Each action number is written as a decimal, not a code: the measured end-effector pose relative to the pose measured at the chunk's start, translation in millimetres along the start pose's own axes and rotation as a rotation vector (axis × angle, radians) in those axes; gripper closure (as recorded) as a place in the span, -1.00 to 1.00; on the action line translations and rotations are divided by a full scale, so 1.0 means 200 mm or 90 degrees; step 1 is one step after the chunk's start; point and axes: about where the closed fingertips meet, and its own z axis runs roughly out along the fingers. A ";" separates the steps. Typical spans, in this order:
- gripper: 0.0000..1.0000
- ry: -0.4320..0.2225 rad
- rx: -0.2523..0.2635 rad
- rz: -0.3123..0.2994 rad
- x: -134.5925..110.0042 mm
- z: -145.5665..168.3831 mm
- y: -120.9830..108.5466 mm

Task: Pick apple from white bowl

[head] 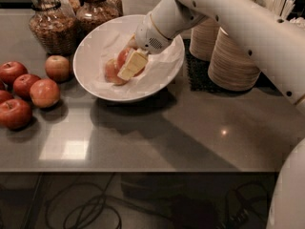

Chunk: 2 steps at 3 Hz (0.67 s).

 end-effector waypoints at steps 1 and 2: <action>1.00 -0.013 0.003 0.003 0.04 -0.06 -0.01; 1.00 -0.012 0.011 0.004 0.09 -0.20 -0.08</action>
Offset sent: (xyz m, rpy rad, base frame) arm 0.0253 -0.0821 0.0552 0.0221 -0.0383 -0.0407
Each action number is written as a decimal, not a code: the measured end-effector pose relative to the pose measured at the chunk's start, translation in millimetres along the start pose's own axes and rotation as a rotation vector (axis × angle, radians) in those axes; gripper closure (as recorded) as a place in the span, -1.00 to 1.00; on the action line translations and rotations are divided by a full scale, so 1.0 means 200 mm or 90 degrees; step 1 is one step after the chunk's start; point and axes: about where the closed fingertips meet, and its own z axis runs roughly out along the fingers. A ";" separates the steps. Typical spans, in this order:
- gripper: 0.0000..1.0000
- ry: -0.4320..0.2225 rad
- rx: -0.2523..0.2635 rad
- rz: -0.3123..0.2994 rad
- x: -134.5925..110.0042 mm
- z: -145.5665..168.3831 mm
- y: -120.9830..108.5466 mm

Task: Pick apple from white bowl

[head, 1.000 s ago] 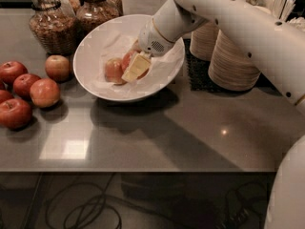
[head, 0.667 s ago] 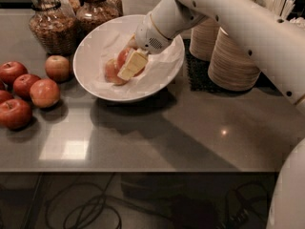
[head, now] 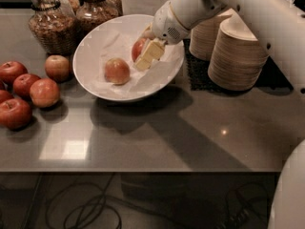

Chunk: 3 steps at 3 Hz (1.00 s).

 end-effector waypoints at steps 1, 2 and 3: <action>1.00 -0.006 -0.007 -0.008 -0.03 -0.07 -0.06; 1.00 -0.024 -0.020 -0.034 -0.12 -0.04 -0.04; 1.00 -0.040 -0.047 -0.038 -0.16 0.07 0.04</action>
Offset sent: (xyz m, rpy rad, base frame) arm -0.0016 0.0289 0.0373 0.0462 -0.0365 0.1240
